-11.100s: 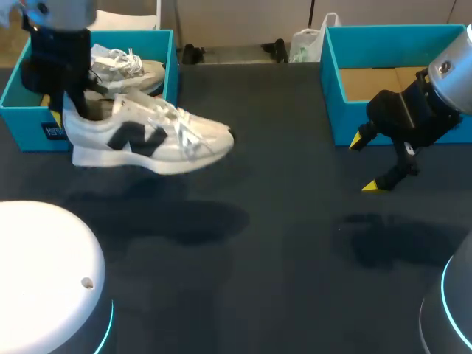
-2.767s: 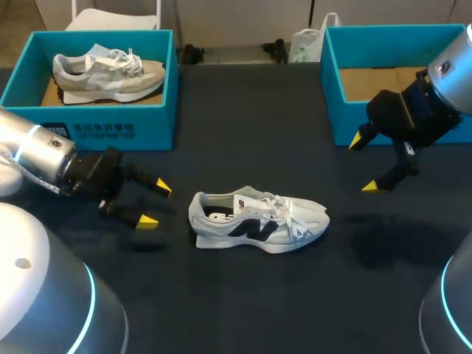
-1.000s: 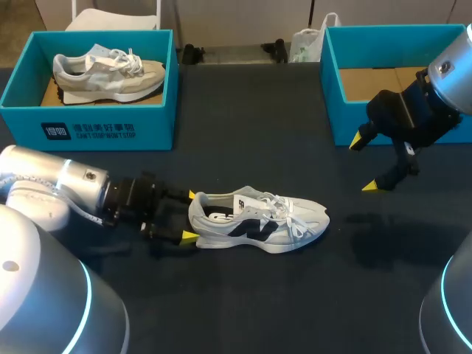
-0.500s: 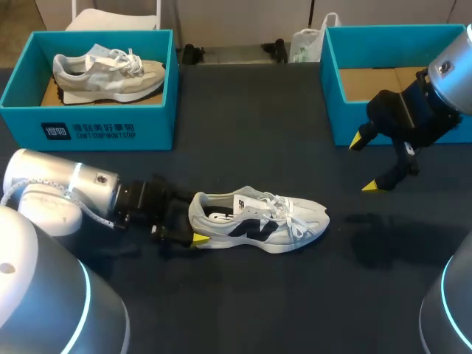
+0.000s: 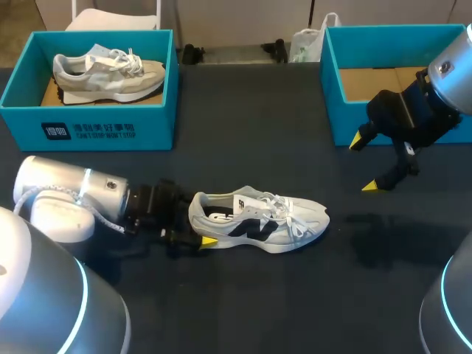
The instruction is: Take the shoe out of the shoebox, open the shoe tongue, remove and reinsert the insole, then place the shoe into the shoebox
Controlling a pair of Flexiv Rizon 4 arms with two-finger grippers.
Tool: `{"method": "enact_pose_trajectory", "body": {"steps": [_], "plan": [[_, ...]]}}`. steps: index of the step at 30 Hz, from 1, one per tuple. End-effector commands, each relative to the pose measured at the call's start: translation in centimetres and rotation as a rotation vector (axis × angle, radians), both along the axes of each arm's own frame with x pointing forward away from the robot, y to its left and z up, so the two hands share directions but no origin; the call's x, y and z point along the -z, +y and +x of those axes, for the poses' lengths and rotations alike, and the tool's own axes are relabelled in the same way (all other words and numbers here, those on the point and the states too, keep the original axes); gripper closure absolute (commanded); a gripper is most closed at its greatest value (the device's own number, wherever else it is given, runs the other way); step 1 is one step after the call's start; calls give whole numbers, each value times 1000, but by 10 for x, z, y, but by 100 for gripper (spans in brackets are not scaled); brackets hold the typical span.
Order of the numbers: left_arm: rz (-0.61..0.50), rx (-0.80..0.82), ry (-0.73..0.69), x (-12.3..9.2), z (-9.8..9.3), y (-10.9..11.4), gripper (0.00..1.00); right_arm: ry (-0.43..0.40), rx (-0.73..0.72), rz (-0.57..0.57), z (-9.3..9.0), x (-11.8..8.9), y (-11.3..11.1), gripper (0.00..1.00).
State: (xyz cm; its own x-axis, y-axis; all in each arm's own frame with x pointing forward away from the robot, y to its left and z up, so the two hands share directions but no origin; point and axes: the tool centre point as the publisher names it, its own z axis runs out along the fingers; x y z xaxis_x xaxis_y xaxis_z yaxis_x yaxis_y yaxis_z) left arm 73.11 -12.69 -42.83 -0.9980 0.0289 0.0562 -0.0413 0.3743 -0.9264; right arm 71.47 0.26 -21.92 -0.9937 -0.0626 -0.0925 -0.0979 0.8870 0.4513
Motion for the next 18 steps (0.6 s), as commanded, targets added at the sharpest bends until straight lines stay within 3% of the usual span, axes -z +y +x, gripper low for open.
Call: {"method": "enact_pose_trajectory", "body": {"steps": [1,2,5,6,18], "plan": [[15,1,-6,6,3,-5,0,-1,2,-3,0,1,1,0],[20,2,-5,7,4,-5,0,-1,2,-3,0,1,1,0],[30,2,-7,8,6,-4,87,-1,2,-3,0,1,1,0],[33,2,-6,8,6,-3,100,-1,2,-3,0,1,1,0],[45,2,5,6,9,0,100,-1,2,-3,0,1,1,0]]}}
